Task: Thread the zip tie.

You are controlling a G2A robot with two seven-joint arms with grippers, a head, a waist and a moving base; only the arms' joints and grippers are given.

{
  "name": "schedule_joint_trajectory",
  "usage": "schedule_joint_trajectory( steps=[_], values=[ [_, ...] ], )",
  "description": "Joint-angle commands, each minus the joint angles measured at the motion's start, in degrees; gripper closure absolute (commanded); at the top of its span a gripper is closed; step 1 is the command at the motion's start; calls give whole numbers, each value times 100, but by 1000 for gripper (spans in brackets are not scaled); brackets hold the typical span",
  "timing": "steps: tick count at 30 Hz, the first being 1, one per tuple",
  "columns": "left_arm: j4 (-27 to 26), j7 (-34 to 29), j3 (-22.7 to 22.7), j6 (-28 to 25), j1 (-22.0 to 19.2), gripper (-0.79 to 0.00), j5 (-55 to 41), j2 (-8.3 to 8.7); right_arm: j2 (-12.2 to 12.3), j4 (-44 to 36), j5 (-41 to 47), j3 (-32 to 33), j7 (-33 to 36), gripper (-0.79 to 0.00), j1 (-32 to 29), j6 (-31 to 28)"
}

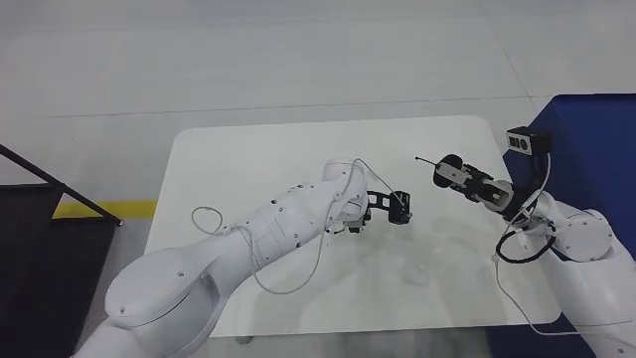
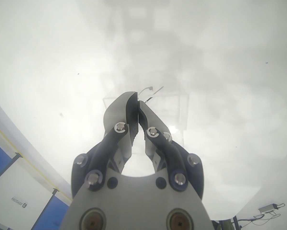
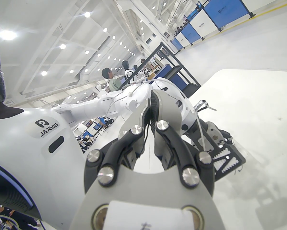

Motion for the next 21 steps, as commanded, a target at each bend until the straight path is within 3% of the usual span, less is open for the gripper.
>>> schedule_joint_trajectory(
  steps=[1,12,21],
  values=[
    [204,42,-2,-133,-12,0,-40,-102,0,0,0,0,0,0,0,0],
    [981,270,0,-300,-73,-71,235,-541,0,0,0,0,0,0,0,0],
    [1510,724,0,-453,34,-68,715,-792,0,0,0,0,0,0,0,0]
  ],
)
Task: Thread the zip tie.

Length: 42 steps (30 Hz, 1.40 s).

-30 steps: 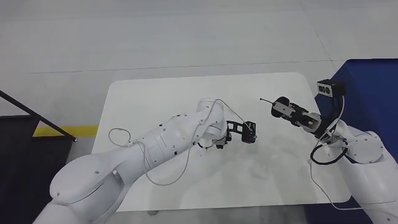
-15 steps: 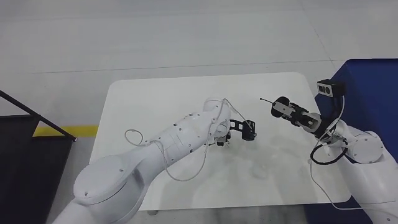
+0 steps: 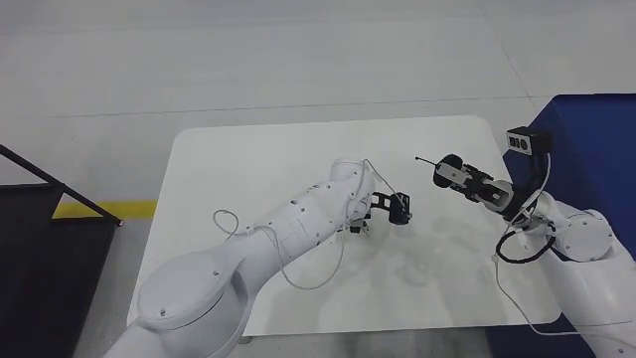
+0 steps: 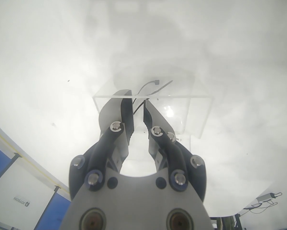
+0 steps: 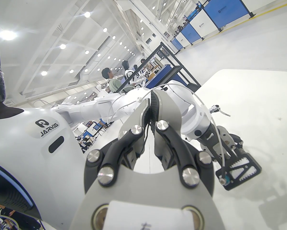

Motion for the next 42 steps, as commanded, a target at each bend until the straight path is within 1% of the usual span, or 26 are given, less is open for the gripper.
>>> schedule_joint_trajectory(
  steps=[1,3,7,9,11,15,20,23,28,31,33,37,38,40,41,42],
  values=[
    [112,104,0,-16,5,-71,94,-52,0,0,0,0,0,0,0,0],
    [219,213,0,-57,12,-80,168,-101,0,0,0,0,0,0,0,0],
    [383,335,0,-146,9,-74,283,-201,0,0,0,0,0,0,0,0],
    [452,354,-12,-183,-5,-46,295,-247,0,0,0,0,0,0,0,0],
    [512,350,-30,-233,-26,-37,295,-287,0,0,0,0,0,0,0,0],
    [575,146,-53,-343,-56,0,256,-368,0,0,0,0,0,0,0,0],
    [490,-220,-114,-467,-126,0,144,-430,0,0,0,0,0,0,0,0],
    [352,-342,-188,-519,-190,0,67,-422,0,0,0,0,0,0,0,0],
    [245,-373,-219,-502,-167,-12,220,-336,0,0,0,0,0,0,0,0],
    [250,-405,-229,-615,-131,-62,259,-293,0,0,0,0,0,0,0,0],
    [224,-413,-244,-630,-118,-142,284,-272,0,0,0,0,0,0,0,0],
    [-9,-331,-210,-587,-71,-160,501,-245,0,0,0,0,0,0,0,0],
    [-66,-277,-189,-578,-57,-154,603,-234,0,0,0,0,0,0,0,0],
    [-142,-281,-131,-327,-24,-139,895,-214,0,0,0,0,0,0,0,0],
    [-192,-261,-105,-253,15,-114,998,-207,0,0,0,0,0,0,0,0],
    [-252,-217,-76,-231,42,-65,1110,-198,0,0,0,0,0,0,0,0]
  ],
)
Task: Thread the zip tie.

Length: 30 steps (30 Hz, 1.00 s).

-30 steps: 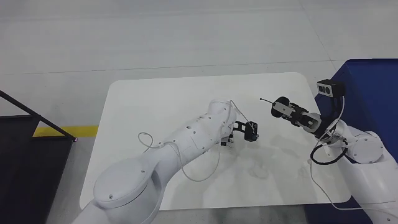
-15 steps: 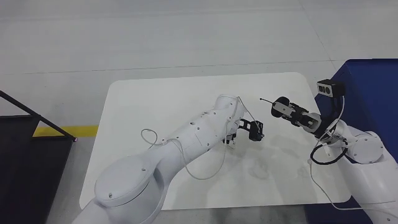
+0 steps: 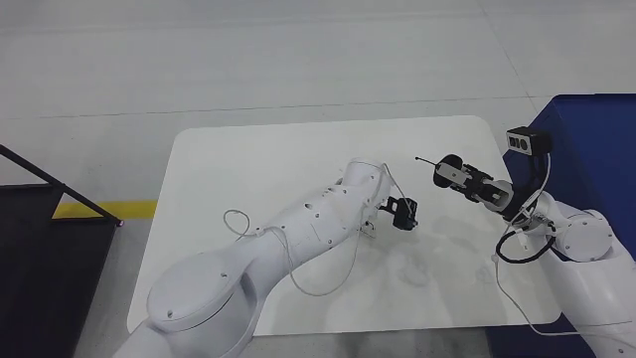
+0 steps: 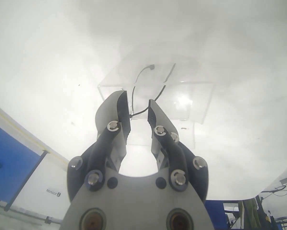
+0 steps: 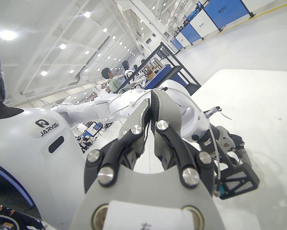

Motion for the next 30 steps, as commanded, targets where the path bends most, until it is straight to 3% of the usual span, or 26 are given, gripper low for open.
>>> schedule_joint_trajectory(
  steps=[1,3,10,16,24,27,29,30],
  values=[
    [-113,109,50,98,51,-43,249,21,0,0,0,0,0,0,0,0],
    [-205,287,84,203,102,0,479,53,0,0,0,0,0,0,0,0],
    [-187,779,86,76,218,0,863,138,0,0,0,0,0,0,0,0],
    [-80,902,47,-85,241,-95,972,109,0,0,0,0,0,0,0,0],
    [16,938,-22,-238,245,-163,1039,27,0,0,0,0,0,0,0,0],
    [109,910,-46,-338,246,-92,1019,-19,0,0,0,0,0,0,0,0],
    [167,889,-61,-384,237,0,1015,-53,0,0,0,0,0,0,0,0],
    [194,886,-67,-413,235,0,1013,-70,0,0,0,0,0,0,0,0]
  ],
)
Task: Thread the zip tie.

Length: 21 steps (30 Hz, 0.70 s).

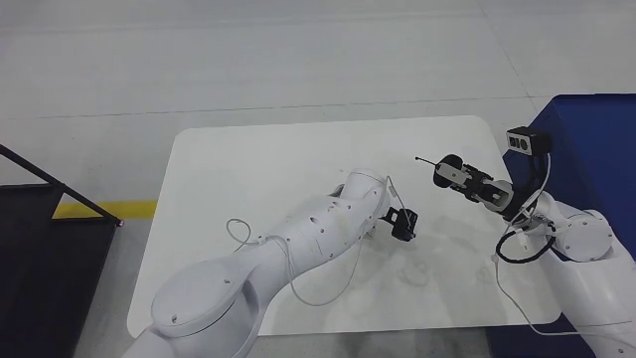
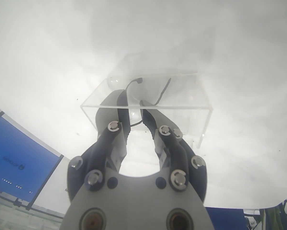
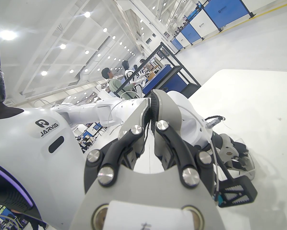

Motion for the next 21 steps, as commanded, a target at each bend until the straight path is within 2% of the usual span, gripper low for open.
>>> schedule_joint_trajectory(
  steps=[1,8,12,16,21],
  values=[
    [56,1,-16,-45,-6,0,-8,-32,0,0,0,0,0,0,0,0],
    [228,-239,-52,-291,-23,0,-55,-139,0,0,0,0,0,0,0,0],
    [69,-509,-165,-418,-96,0,-214,-153,0,0,0,0,0,0,0,0],
    [-307,-645,-318,-375,-131,0,-358,-62,0,0,0,0,0,0,0,0],
    [-925,-806,-552,-42,39,0,-299,188,0,0,0,0,0,0,0,0]
  ],
)
